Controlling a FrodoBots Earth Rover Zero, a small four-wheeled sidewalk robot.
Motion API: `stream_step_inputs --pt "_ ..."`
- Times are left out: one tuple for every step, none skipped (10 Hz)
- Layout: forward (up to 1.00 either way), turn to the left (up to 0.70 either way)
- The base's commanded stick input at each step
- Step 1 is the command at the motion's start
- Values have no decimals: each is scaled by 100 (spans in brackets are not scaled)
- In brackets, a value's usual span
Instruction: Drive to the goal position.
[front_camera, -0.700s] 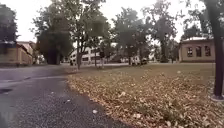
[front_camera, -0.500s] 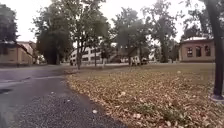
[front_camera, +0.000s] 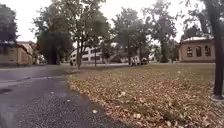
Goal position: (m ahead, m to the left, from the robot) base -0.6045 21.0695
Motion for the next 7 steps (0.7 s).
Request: stream_step_inputs --pt "0 45" --pt "0 45" --pt "0 45" --pt "0 45" --pt "0 45" --pt "0 45" --pt "0 45"
